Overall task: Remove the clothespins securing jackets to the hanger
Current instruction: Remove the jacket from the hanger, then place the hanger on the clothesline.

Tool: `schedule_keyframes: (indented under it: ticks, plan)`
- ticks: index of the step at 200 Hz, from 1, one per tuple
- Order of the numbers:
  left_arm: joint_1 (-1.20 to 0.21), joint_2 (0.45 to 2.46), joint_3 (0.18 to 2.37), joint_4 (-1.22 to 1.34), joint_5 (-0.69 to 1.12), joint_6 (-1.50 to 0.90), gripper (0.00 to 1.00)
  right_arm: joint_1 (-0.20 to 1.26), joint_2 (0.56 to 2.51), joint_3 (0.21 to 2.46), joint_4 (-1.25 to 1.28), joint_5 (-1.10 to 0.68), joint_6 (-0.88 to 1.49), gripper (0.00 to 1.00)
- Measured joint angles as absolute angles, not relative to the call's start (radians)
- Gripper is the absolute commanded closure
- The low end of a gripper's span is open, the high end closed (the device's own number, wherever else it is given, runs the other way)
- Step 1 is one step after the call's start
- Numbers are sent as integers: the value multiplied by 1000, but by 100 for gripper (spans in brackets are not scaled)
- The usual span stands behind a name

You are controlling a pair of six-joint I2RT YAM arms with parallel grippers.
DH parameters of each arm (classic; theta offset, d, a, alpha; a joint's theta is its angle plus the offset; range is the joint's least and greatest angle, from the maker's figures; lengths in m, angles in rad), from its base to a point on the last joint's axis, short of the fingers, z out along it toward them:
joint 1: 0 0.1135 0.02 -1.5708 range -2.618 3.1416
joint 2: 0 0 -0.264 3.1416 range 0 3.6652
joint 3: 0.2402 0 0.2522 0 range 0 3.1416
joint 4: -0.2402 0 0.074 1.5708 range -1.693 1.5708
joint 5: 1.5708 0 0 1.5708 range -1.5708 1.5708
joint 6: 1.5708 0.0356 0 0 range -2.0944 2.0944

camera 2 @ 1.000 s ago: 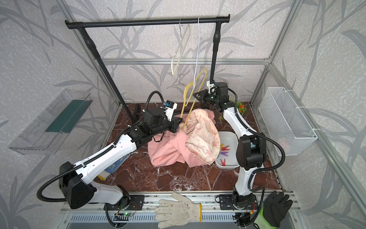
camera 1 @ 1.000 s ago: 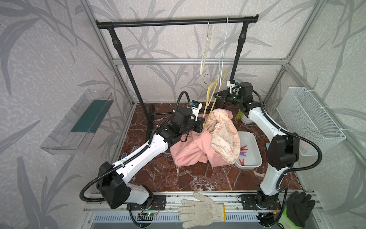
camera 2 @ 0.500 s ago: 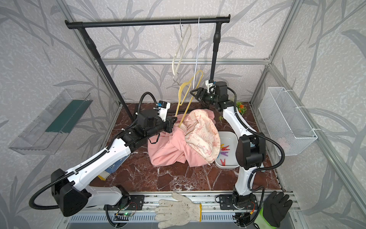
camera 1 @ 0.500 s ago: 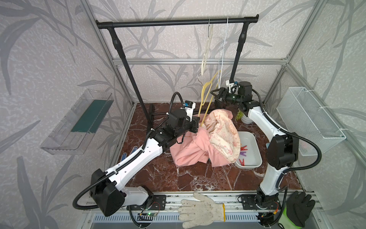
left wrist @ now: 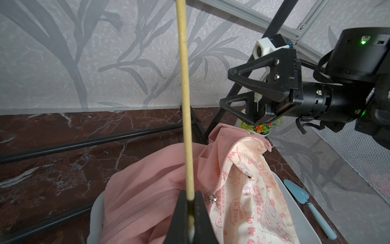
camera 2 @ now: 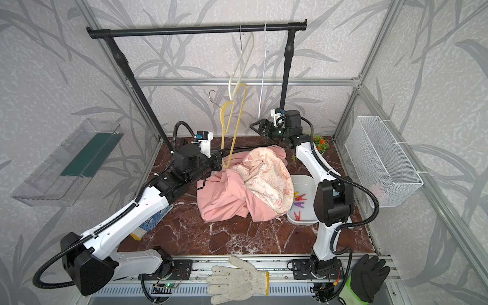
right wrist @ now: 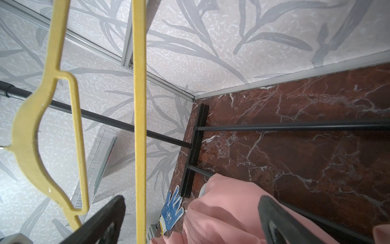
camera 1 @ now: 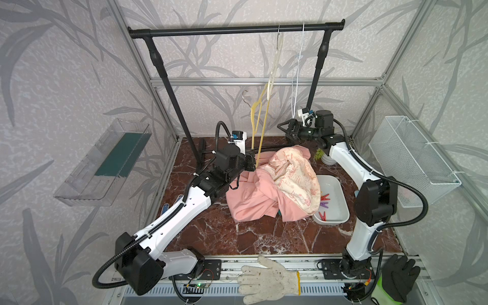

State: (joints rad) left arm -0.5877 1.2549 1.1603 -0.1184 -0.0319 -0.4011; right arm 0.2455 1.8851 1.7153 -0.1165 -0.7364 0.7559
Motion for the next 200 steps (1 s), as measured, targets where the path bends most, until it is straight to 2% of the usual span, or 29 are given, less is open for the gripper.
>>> schedule_keyframes:
  ticks: [121, 200]
  plan:
    - [-574, 1246, 1372, -197, -169, -242, 100, 252, 1885, 1715, -193, -734, 686, 2]
    - [-572, 1372, 1629, -205, -175, -134, 100, 268, 1885, 1711, -208, -734, 644, 2]
